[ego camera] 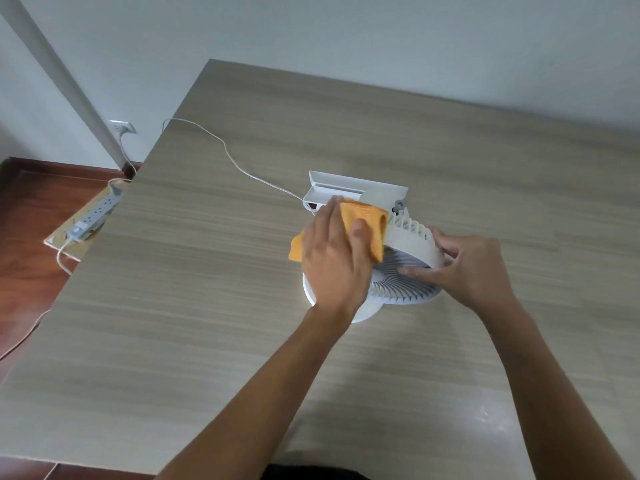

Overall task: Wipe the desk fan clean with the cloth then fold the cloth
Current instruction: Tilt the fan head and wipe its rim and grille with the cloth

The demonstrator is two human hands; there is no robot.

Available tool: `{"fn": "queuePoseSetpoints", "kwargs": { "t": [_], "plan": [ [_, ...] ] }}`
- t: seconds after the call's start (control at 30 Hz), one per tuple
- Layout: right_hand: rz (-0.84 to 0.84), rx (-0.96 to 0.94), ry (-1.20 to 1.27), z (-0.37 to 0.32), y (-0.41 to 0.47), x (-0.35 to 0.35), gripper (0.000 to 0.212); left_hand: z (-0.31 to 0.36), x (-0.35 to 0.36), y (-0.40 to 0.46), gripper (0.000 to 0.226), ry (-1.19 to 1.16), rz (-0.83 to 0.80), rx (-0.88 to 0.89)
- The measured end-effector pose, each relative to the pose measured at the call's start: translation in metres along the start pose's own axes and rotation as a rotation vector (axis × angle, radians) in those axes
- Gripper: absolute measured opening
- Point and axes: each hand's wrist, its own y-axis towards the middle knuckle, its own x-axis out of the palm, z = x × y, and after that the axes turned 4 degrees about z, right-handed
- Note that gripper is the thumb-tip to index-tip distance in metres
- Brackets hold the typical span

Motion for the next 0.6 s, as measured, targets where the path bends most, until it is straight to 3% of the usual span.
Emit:
{"fn": "queuePoseSetpoints", "kwargs": {
  "t": [0.07,0.17,0.3,0.33,0.4,0.47,0.53,0.6],
  "plan": [
    [0.009,-0.046,-0.061,-0.004,0.000,0.000,0.070,0.012,0.005,0.001,0.050,0.116,-0.016,0.187],
    [0.084,-0.136,-0.064,-0.012,-0.001,-0.002,0.031,0.028,0.013,0.001,0.048,0.224,-0.129,0.328],
    [0.080,-0.182,0.001,-0.005,-0.006,-0.006,0.019,0.047,0.011,-0.005,0.056,0.321,-0.281,0.426],
    [-0.003,-0.108,0.049,-0.001,-0.007,-0.008,0.026,0.049,0.005,-0.003,0.060,0.280,-0.317,0.397],
    [-0.259,0.079,0.233,0.005,-0.012,-0.018,0.084,0.050,-0.015,0.008,0.064,-0.011,-0.379,0.262],
    [-0.329,0.139,0.354,0.003,-0.018,-0.031,0.122,0.042,-0.042,0.023,0.058,-0.310,-0.362,0.176],
    [-0.152,0.119,0.301,-0.018,-0.024,-0.040,0.120,0.018,-0.062,0.038,0.052,-0.397,-0.253,0.095],
    [0.094,-0.003,0.181,-0.055,-0.027,-0.034,0.090,-0.009,-0.071,0.049,0.056,-0.510,-0.204,-0.139]
  ]
}}
